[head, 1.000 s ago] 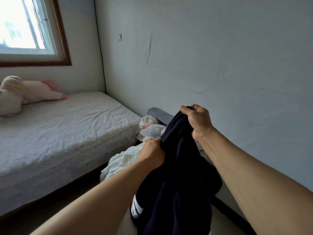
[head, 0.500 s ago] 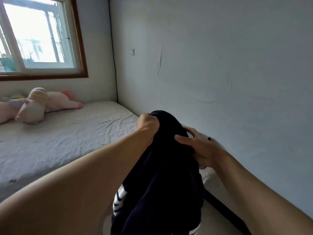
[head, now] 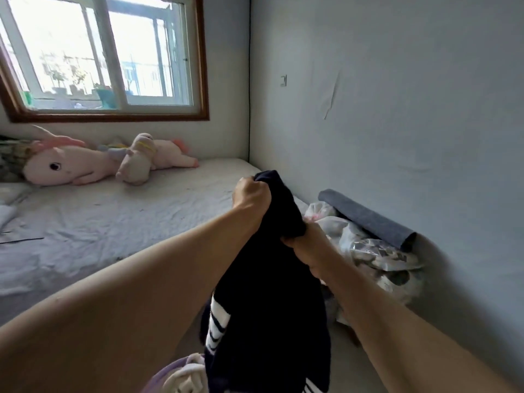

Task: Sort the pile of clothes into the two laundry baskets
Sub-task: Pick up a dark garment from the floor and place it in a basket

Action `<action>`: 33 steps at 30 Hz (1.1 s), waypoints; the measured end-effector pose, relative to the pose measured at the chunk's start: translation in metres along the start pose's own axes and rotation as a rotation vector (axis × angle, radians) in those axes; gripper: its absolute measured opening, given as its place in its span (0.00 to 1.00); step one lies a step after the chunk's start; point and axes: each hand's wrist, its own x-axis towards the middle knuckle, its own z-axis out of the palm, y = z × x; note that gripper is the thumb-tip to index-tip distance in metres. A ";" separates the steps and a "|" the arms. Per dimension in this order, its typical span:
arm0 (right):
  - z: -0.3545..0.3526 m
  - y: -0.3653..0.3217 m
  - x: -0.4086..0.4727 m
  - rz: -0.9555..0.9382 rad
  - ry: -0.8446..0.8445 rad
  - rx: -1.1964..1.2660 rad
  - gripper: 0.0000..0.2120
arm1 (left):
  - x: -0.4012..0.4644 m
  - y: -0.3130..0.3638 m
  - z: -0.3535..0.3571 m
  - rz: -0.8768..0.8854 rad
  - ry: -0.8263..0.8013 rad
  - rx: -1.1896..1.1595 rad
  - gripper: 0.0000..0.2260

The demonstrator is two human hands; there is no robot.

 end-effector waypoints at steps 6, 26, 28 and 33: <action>0.081 -0.022 -0.011 -0.046 -0.070 -0.001 0.16 | -0.016 -0.015 -0.084 -0.037 0.127 0.107 0.17; 0.200 0.012 -0.019 0.030 -0.265 0.305 0.15 | 0.009 -0.105 -0.146 -0.092 0.167 0.328 0.15; 0.200 0.034 -0.017 0.068 -0.301 0.284 0.15 | 0.008 -0.124 -0.134 -0.117 0.128 0.351 0.15; 0.196 0.097 -0.006 0.178 -0.369 0.182 0.13 | 0.002 -0.177 -0.100 -0.217 0.071 0.344 0.08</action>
